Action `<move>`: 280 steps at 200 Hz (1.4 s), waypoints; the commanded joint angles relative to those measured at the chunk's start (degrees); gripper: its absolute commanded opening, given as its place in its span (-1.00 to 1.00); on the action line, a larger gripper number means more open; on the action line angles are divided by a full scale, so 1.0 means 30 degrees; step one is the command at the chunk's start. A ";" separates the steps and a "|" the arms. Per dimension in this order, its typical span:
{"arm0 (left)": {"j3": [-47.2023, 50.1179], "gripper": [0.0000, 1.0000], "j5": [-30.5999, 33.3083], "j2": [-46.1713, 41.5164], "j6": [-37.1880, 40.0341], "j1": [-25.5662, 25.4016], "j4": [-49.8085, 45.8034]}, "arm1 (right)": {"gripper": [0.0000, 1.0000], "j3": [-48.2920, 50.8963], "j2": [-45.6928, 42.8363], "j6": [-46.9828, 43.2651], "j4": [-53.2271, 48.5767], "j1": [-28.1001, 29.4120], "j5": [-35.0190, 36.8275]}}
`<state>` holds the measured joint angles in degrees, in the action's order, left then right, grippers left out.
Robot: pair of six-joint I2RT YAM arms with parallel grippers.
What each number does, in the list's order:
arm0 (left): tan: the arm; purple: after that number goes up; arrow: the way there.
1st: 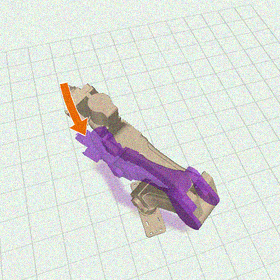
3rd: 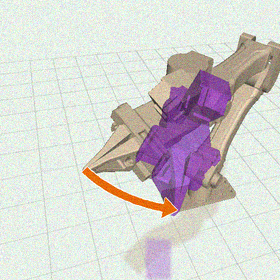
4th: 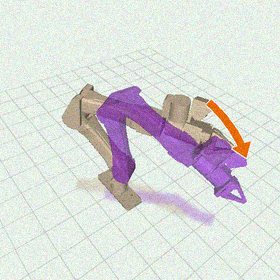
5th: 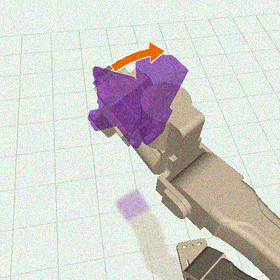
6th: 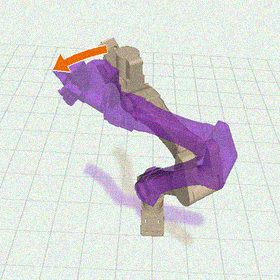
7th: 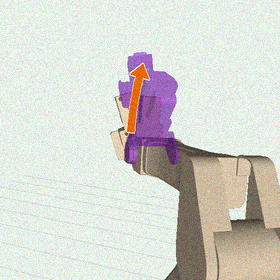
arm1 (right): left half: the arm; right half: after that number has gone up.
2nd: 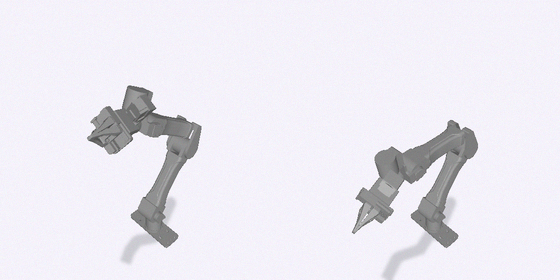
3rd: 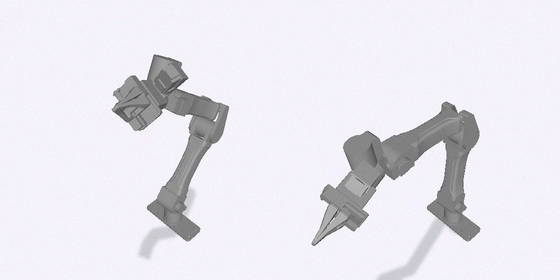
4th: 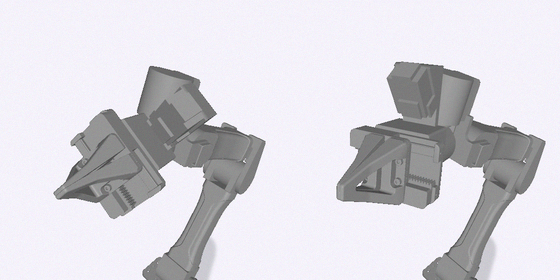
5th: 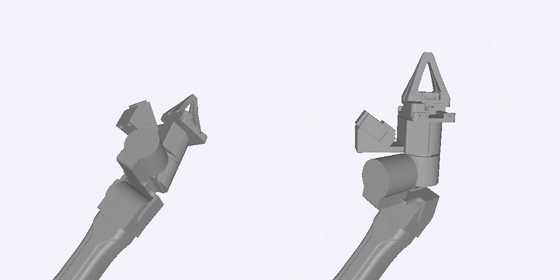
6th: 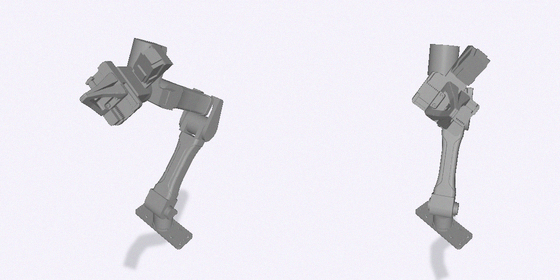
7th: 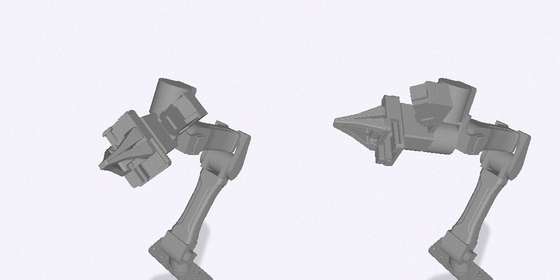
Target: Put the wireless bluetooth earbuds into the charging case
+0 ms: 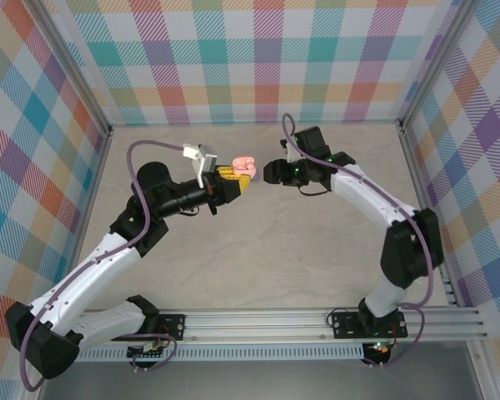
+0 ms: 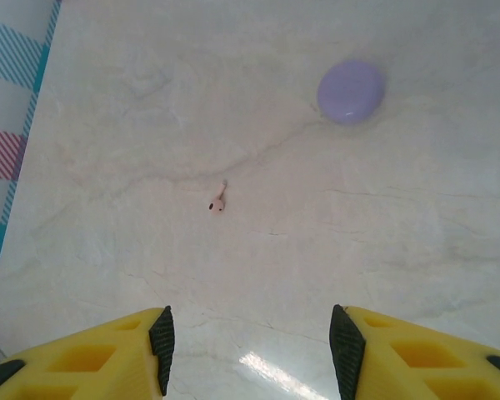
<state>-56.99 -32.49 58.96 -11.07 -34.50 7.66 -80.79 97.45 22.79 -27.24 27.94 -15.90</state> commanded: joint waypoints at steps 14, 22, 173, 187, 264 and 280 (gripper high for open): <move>-0.1270 -0.90 -0.0217 -0.0881 -0.0151 -0.0193 -0.0933 | 0.05 -0.2800 0.3507 -0.0572 -0.0417 0.0578 -0.2748; -0.1341 -0.90 -0.0202 -0.1035 -0.0148 -0.0187 -0.1049 | 0.05 -0.3612 0.4386 -0.0677 -0.0759 0.0738 -0.3008; -0.2214 -0.90 0.0224 -0.2310 0.1229 -0.0186 -0.3563 | -0.14 -1.7742 1.5724 -0.1883 -1.0028 0.4328 0.1340; -0.2214 -0.90 0.0144 -0.2325 0.1235 -0.0211 -0.3559 | -0.15 -1.8077 1.6066 -0.1827 -1.0157 0.4469 0.1462; -0.2104 -0.90 0.0137 -0.2551 0.1374 -0.0195 -0.3842 | -0.16 -2.0209 1.7884 -0.1483 -1.0857 0.5178 0.3040; -0.2096 -0.90 0.0166 -0.2630 0.1436 -0.0184 -0.3937 | -0.17 -2.0729 1.8325 -0.1559 -1.1143 0.5296 0.3406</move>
<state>-61.78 -32.03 52.51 -7.88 -34.50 -3.20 -140.09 150.10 18.37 -57.58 42.87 -8.49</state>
